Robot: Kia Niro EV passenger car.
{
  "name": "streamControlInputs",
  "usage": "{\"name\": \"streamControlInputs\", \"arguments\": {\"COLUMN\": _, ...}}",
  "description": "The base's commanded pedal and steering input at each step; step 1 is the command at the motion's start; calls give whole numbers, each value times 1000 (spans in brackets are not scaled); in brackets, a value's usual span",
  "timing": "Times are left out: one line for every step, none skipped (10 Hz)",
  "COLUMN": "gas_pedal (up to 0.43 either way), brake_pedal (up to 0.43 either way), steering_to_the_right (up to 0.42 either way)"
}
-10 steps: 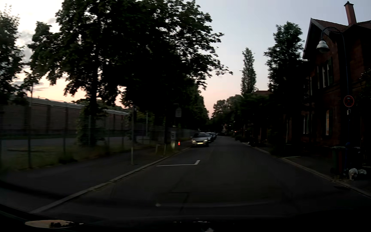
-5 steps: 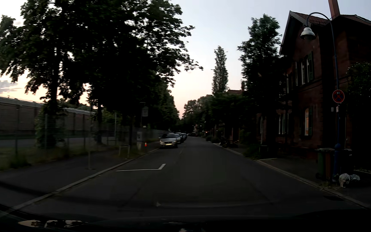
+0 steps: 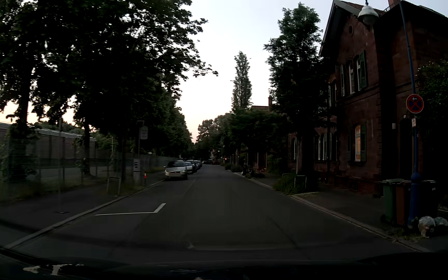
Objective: Follow the waypoints while adhering to traffic rules and regulations
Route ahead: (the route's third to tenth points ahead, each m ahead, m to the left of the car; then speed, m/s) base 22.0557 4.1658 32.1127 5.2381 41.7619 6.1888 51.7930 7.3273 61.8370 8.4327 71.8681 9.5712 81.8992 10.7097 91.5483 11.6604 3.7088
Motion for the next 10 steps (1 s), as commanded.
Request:
{"name": "streamControlInputs", "arguments": {"gas_pedal": 157, "brake_pedal": 0, "steering_to_the_right": 91}}
{"name": "streamControlInputs", "arguments": {"gas_pedal": 157, "brake_pedal": 0, "steering_to_the_right": 68}}
{"name": "streamControlInputs", "arguments": {"gas_pedal": 157, "brake_pedal": 0, "steering_to_the_right": 53}}
{"name": "streamControlInputs", "arguments": {"gas_pedal": 157, "brake_pedal": 0, "steering_to_the_right": 43}}
{"name": "streamControlInputs", "arguments": {"gas_pedal": 157, "brake_pedal": 0, "steering_to_the_right": 29}}
{"name": "streamControlInputs", "arguments": {"gas_pedal": 157, "brake_pedal": 0, "steering_to_the_right": 17}}
{"name": "streamControlInputs", "arguments": {"gas_pedal": 157, "brake_pedal": 0, "steering_to_the_right": 9}}
{"name": "streamControlInputs", "arguments": {"gas_pedal": 157, "brake_pedal": 0, "steering_to_the_right": 2}}
{"name": "streamControlInputs", "arguments": {"gas_pedal": 157, "brake_pedal": 0, "steering_to_the_right": 0}}
{"name": "streamControlInputs", "arguments": {"gas_pedal": 157, "brake_pedal": 0, "steering_to_the_right": -3}}
